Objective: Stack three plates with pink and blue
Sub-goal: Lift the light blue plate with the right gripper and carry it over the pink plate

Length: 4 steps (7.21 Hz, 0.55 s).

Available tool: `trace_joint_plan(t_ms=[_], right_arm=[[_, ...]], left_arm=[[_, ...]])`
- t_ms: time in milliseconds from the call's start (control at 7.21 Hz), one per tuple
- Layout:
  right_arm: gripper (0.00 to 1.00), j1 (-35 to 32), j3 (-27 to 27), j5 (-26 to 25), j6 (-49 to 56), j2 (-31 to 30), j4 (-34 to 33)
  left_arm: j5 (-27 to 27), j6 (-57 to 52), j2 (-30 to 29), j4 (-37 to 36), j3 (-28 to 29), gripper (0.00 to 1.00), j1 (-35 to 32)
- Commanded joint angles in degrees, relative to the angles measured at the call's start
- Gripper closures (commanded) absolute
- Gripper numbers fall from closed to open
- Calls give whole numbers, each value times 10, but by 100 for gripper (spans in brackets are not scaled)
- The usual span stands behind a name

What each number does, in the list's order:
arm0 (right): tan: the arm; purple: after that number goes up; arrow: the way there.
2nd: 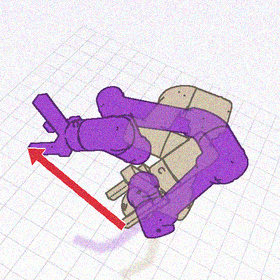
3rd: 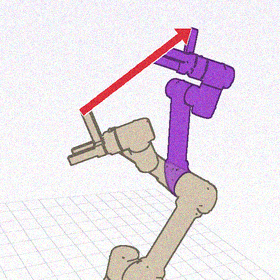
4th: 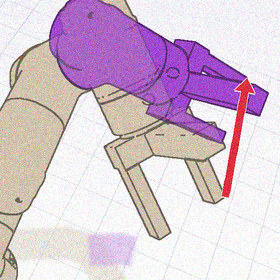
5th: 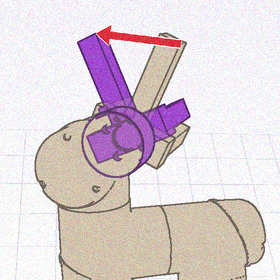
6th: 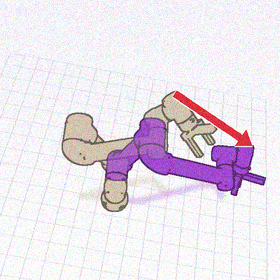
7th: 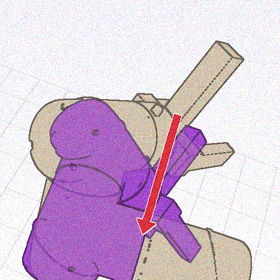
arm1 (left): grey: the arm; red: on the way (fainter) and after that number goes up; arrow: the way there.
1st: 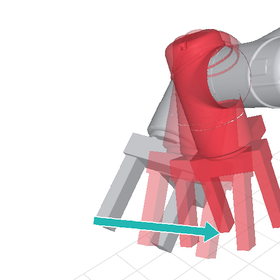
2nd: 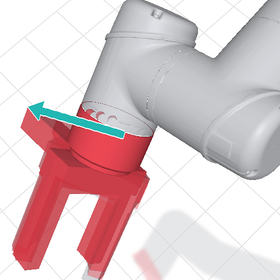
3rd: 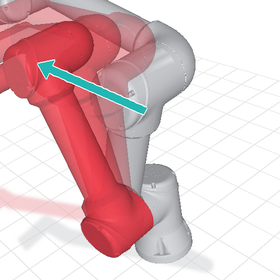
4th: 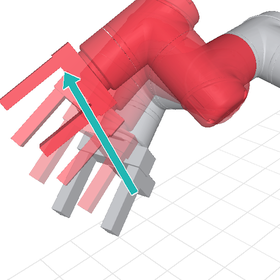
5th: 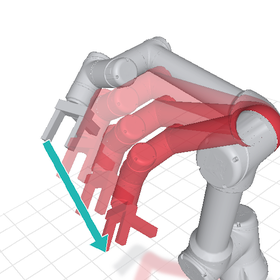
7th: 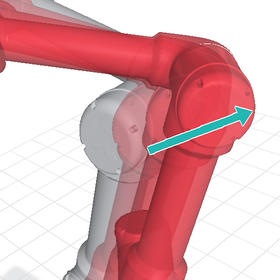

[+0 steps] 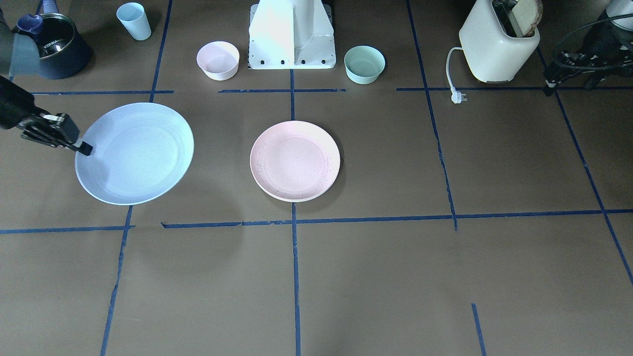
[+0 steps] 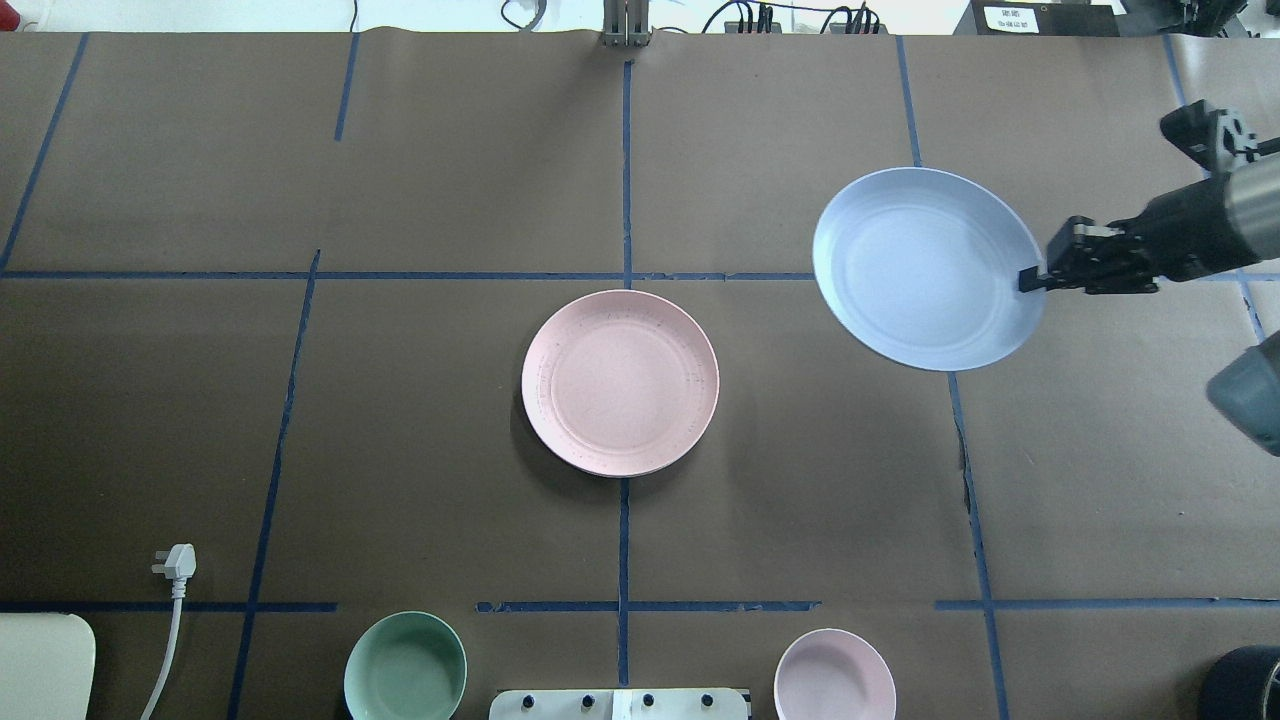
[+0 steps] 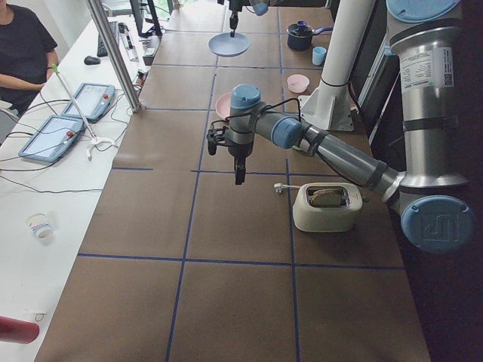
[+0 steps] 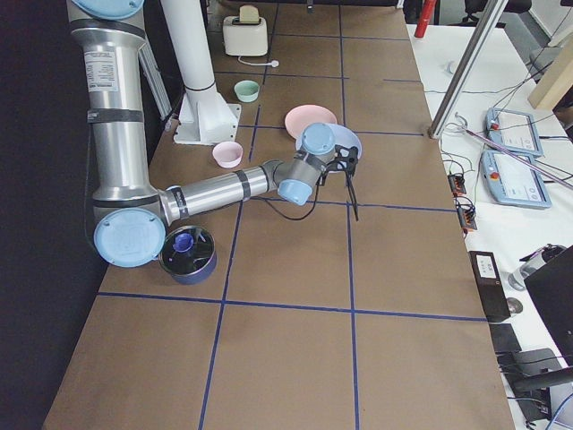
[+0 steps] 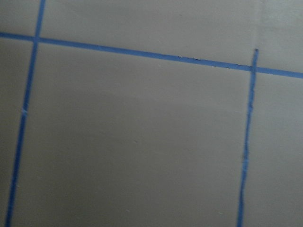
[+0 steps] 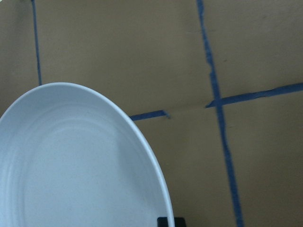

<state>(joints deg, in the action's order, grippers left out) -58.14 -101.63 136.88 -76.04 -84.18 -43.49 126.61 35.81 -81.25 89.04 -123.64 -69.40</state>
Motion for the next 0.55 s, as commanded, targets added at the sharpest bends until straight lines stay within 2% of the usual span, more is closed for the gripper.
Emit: trace_joint_plan(t_ms=[0, 277, 416], right_arm=[[100, 137, -1, -122, -94, 78, -10], [100, 249, 2, -257, -106, 171, -126], [100, 280, 6, -290, -106, 182, -153]], left_arm=[[76, -130, -7, -2, 77, 0, -98], [80, -158, -11, -1, 96, 0, -115], [80, -158, -11, -1, 96, 0, -116]])
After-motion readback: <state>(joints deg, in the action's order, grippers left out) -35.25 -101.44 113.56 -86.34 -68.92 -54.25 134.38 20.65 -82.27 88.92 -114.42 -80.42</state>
